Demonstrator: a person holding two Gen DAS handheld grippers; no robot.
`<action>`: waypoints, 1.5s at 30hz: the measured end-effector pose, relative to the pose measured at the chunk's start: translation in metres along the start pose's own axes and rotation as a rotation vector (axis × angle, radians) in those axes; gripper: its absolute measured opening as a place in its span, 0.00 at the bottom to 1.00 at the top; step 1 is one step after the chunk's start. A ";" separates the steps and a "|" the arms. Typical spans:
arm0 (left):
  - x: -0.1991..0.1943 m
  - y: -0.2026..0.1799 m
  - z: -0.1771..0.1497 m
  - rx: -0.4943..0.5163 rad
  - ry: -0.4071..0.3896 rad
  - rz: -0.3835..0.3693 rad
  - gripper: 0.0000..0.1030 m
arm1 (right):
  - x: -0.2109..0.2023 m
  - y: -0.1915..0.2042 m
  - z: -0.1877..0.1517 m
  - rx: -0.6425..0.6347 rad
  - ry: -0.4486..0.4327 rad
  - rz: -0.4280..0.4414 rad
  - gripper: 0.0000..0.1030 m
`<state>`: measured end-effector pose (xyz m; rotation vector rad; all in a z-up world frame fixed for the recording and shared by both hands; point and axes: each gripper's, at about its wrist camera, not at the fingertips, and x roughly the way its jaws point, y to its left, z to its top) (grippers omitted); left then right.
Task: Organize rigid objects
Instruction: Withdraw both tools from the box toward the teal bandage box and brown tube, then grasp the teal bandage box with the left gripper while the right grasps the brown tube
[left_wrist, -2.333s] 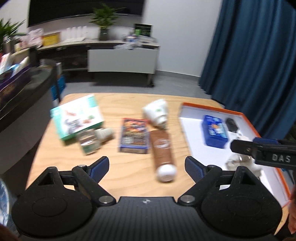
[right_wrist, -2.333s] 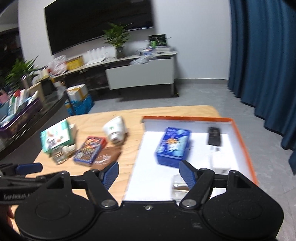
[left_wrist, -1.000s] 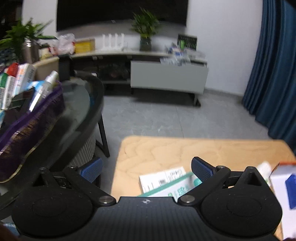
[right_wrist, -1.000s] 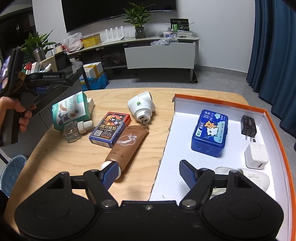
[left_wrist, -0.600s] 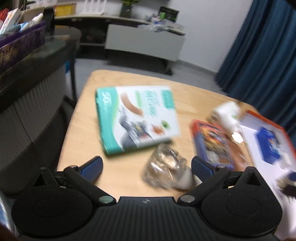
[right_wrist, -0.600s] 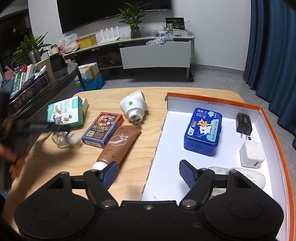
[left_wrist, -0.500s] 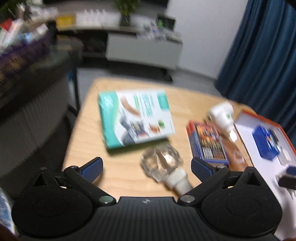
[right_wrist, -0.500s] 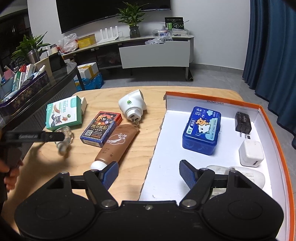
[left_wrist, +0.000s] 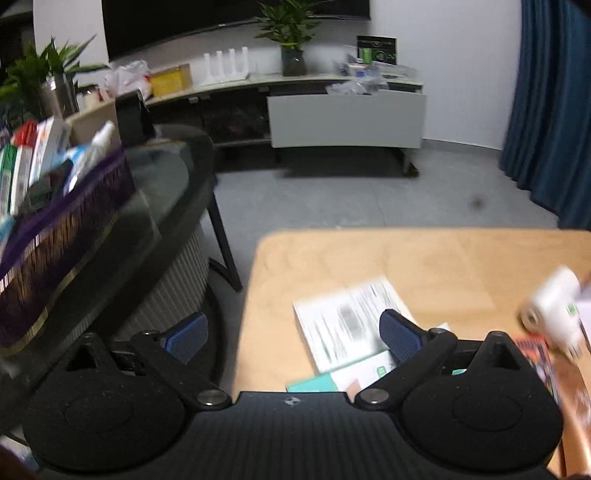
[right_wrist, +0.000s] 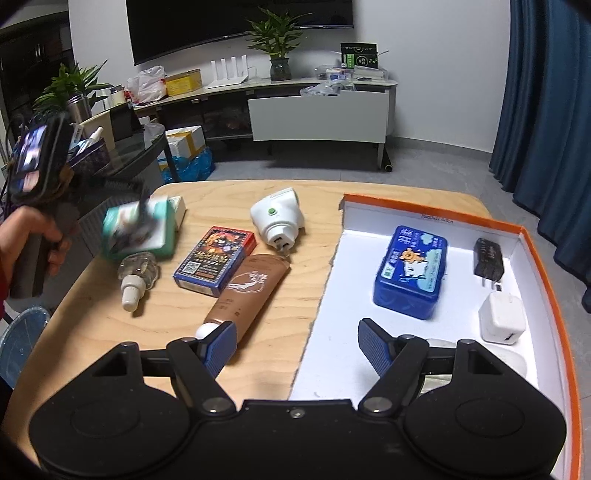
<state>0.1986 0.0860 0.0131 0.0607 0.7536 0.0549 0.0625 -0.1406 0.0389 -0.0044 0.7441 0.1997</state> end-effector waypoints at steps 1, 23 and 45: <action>-0.002 -0.001 -0.010 0.007 0.027 -0.023 0.99 | 0.000 -0.002 0.000 0.008 0.000 0.001 0.83; -0.037 0.009 -0.037 0.480 0.007 -0.447 1.00 | -0.004 0.005 -0.001 -0.010 0.011 -0.003 0.83; -0.035 -0.023 -0.071 0.184 -0.025 -0.242 0.69 | 0.049 0.021 0.009 0.082 0.120 0.092 0.84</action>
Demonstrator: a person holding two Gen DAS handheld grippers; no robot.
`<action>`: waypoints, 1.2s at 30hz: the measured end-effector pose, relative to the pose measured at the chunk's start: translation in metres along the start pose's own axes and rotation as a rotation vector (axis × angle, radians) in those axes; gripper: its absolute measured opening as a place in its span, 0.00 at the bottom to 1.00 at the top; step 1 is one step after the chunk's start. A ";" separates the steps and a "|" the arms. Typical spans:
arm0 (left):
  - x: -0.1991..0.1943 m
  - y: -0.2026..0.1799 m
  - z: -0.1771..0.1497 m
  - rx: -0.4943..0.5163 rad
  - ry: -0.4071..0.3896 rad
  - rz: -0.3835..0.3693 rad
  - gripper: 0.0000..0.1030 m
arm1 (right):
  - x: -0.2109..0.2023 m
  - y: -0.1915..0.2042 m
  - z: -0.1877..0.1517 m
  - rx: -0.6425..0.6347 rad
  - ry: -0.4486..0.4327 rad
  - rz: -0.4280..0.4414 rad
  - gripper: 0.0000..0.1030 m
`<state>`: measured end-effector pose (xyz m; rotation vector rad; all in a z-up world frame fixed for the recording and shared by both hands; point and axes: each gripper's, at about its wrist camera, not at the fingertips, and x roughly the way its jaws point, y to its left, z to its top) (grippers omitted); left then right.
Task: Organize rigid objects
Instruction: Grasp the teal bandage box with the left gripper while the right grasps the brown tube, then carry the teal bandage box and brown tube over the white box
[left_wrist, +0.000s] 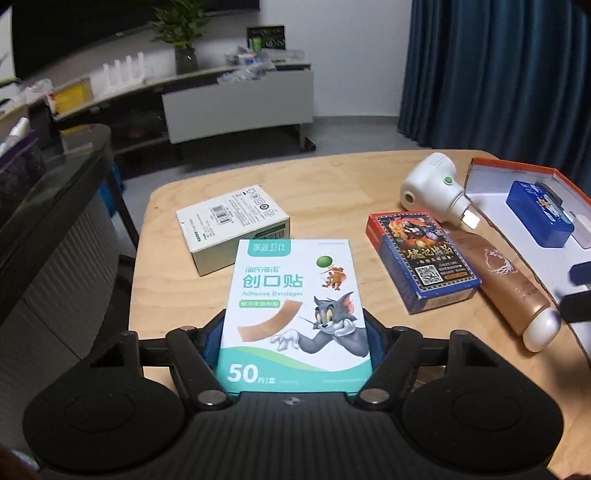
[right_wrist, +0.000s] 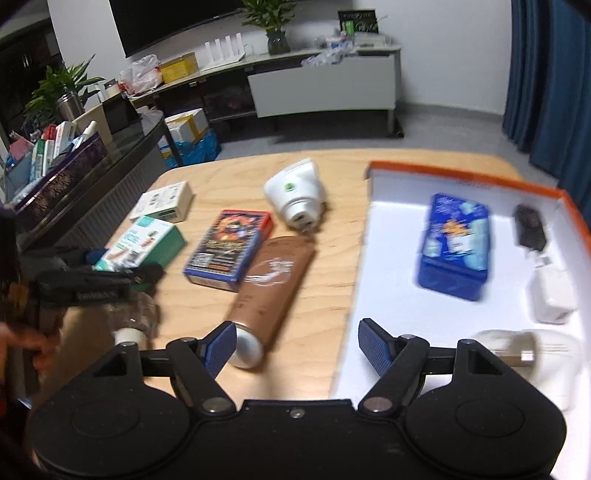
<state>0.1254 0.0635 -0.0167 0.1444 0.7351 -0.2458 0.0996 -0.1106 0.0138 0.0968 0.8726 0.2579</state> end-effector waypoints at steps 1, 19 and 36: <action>-0.002 -0.002 -0.001 -0.009 -0.005 0.017 0.69 | 0.006 0.005 0.001 -0.003 0.008 0.003 0.84; -0.073 -0.024 -0.007 -0.213 -0.113 0.072 0.69 | 0.004 0.024 -0.007 -0.076 -0.094 -0.103 0.44; -0.103 -0.124 0.009 -0.177 -0.177 -0.118 0.69 | -0.123 -0.036 -0.035 -0.023 -0.334 -0.258 0.44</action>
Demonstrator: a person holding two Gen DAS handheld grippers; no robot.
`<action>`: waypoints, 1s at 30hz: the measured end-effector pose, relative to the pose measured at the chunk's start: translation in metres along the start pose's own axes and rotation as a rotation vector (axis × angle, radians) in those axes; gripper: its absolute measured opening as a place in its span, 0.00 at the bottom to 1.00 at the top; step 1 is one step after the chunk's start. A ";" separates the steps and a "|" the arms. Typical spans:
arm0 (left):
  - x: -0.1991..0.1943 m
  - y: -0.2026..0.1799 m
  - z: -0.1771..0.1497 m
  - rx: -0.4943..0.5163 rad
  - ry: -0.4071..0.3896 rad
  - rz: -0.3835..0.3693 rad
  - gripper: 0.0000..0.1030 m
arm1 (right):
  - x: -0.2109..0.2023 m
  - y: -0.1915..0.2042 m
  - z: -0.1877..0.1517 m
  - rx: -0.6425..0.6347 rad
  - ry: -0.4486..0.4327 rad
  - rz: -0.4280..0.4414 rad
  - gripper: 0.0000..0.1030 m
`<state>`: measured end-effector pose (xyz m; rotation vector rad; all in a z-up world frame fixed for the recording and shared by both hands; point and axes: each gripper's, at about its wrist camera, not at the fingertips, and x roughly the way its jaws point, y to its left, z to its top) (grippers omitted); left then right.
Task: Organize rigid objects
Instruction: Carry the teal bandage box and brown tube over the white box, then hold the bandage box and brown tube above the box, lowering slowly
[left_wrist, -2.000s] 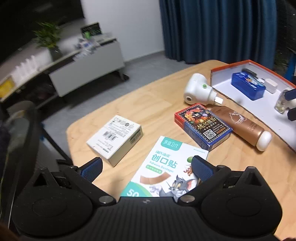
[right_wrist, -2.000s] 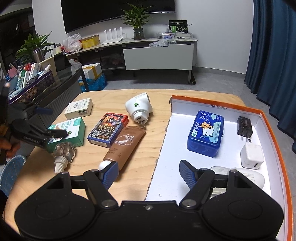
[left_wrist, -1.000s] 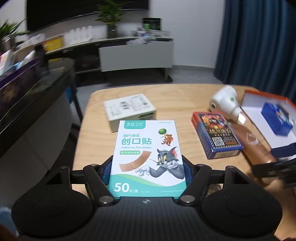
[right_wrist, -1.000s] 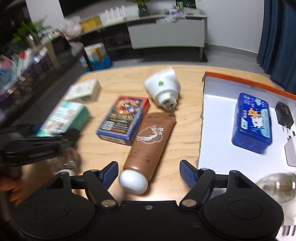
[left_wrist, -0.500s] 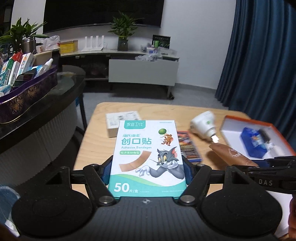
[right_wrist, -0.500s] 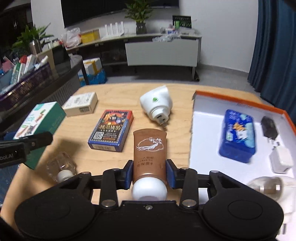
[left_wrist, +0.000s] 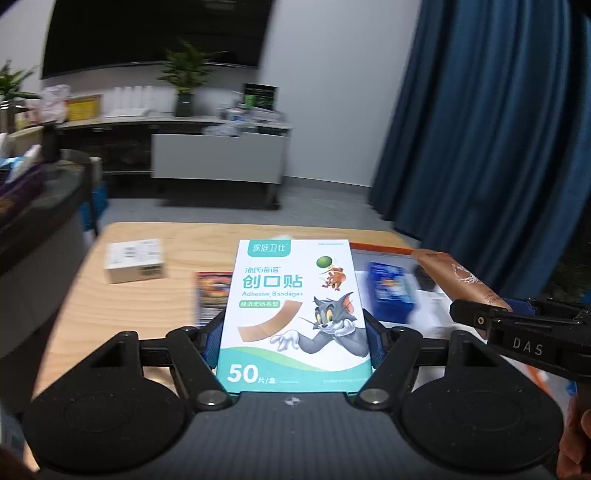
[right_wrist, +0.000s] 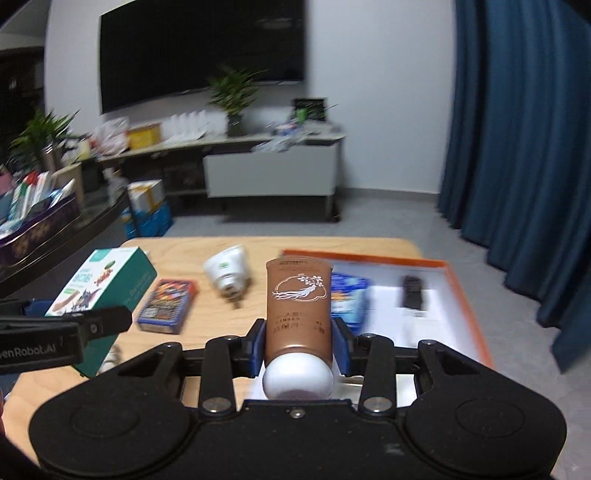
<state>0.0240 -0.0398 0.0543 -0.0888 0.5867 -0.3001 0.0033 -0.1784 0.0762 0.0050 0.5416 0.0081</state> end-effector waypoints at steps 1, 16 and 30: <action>0.002 -0.007 0.001 0.008 0.003 -0.012 0.69 | -0.006 -0.008 -0.001 0.007 -0.007 -0.015 0.44; 0.026 -0.070 -0.012 0.069 0.062 -0.059 0.69 | -0.038 -0.078 -0.033 0.120 -0.027 -0.113 0.44; 0.022 -0.085 -0.017 0.076 0.083 -0.008 0.69 | -0.041 -0.082 -0.039 0.121 -0.036 -0.089 0.44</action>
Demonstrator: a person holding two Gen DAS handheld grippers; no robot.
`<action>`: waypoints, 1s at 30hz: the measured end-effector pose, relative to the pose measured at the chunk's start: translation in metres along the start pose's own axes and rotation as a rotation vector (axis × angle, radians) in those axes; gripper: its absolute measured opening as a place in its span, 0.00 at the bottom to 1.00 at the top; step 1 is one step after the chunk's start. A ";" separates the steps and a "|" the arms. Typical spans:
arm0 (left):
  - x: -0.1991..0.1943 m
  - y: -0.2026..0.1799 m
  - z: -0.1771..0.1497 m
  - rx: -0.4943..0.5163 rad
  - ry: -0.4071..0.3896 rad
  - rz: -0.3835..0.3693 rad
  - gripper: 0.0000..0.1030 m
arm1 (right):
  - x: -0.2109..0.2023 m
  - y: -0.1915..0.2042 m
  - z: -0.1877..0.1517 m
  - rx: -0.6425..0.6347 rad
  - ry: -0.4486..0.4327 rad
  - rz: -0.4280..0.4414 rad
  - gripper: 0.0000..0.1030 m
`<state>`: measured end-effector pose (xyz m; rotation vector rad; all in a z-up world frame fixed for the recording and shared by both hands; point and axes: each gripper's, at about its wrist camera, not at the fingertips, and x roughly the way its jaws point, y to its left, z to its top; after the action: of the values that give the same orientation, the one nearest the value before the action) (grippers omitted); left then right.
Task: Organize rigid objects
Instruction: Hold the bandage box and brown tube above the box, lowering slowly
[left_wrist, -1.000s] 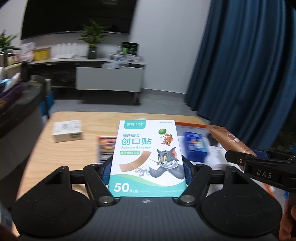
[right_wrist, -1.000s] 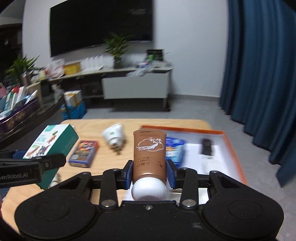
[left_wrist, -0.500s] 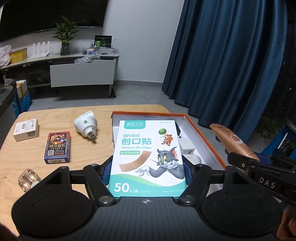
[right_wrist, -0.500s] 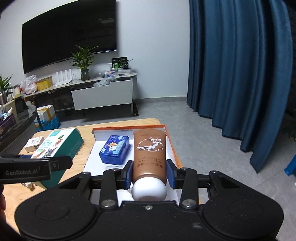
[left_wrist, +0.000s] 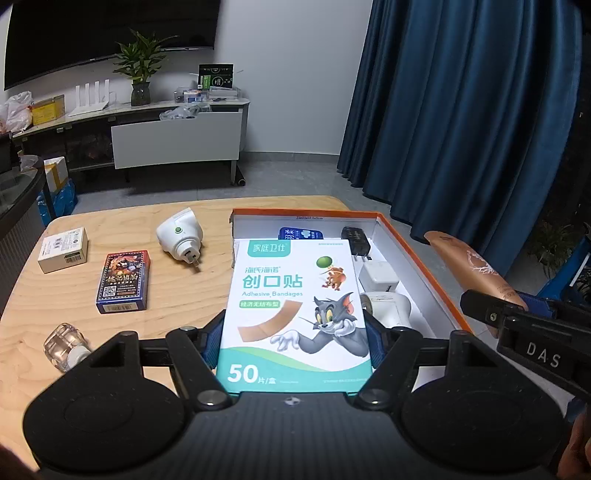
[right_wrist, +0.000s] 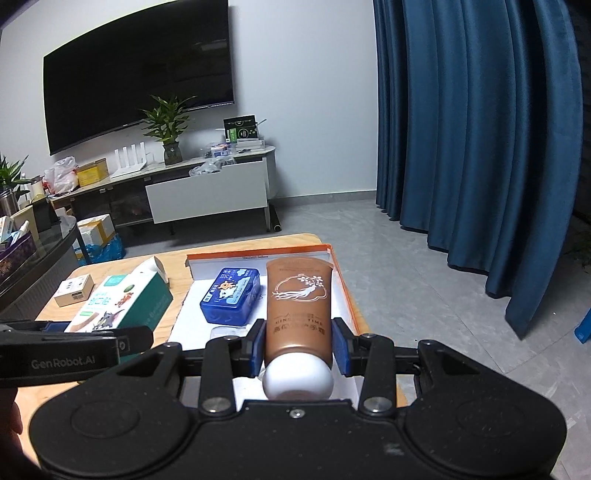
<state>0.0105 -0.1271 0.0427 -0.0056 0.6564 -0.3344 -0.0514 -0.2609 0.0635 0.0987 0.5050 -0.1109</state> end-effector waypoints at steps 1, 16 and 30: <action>0.000 0.000 0.000 -0.003 0.002 -0.003 0.69 | 0.001 0.000 0.000 -0.002 0.000 0.000 0.44; -0.001 0.000 -0.003 -0.016 0.011 -0.004 0.69 | 0.001 0.000 0.000 -0.006 0.002 0.000 0.44; 0.002 0.001 -0.004 -0.028 0.021 -0.006 0.70 | 0.001 0.001 -0.001 -0.008 0.004 0.000 0.44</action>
<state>0.0099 -0.1266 0.0386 -0.0311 0.6825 -0.3313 -0.0506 -0.2599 0.0619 0.0909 0.5095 -0.1082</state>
